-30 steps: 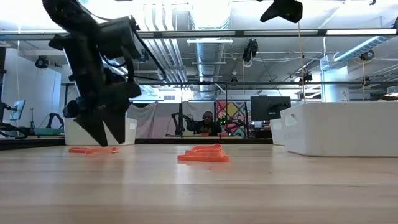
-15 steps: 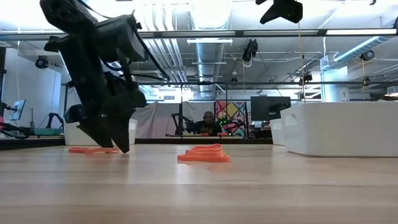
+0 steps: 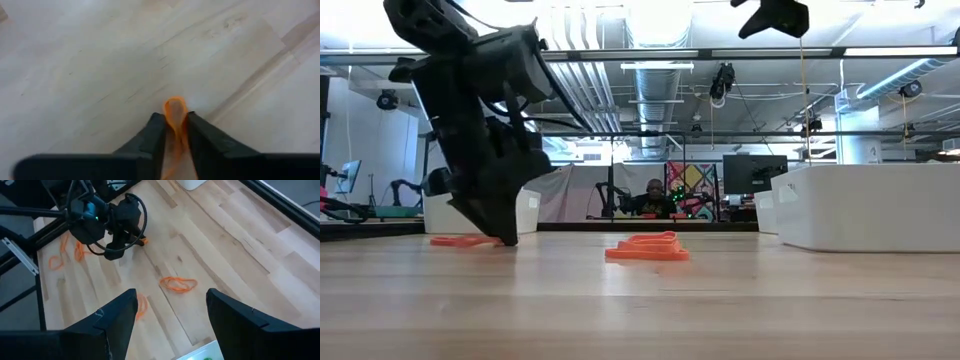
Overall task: Sort rubber bands into baskets
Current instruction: Put the orange rubber band into the top left white bin
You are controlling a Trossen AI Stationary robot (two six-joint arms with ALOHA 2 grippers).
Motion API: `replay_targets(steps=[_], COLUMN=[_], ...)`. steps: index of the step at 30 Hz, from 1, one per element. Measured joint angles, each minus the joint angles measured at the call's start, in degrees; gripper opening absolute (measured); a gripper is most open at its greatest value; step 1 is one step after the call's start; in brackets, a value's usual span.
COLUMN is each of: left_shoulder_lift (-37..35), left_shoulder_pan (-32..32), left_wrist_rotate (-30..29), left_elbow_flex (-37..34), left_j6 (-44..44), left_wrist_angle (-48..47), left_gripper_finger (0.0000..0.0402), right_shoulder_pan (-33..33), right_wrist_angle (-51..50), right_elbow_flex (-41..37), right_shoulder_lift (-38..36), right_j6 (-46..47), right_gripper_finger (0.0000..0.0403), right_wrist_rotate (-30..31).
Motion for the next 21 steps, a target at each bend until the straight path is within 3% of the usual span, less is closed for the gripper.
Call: replay_targets(steps=[4,8,14,21], left_shoulder_lift=[-2.52,-6.88,-15.81,-25.45], left_shoulder_pan=[1.84,5.48,12.73,27.08], left_wrist_rotate=[3.19,6.64,6.53,8.83], left_elbow_flex=[-0.33,-0.81,-0.72,-0.5], left_j6=[2.78,6.5,11.06,17.82], left_wrist_angle=[-1.56,-3.87,-4.15,-5.78], left_gripper_finger=[0.0007,0.0004,0.0001,0.0], right_shoulder_pan=[0.02,0.02,0.0,-0.27], right_wrist_angle=[-0.02,0.0,2.77,6.54], right_elbow_flex=[0.0,0.0,0.0,0.0], right_shoulder_lift=[0.0,0.0,1.14,3.35], right_j6=[1.29,1.29,0.24,-8.77], right_gripper_finger=[0.0231,0.0231,0.0231,0.0231], right_wrist_rotate=[-0.04,-0.06,0.83,6.51])
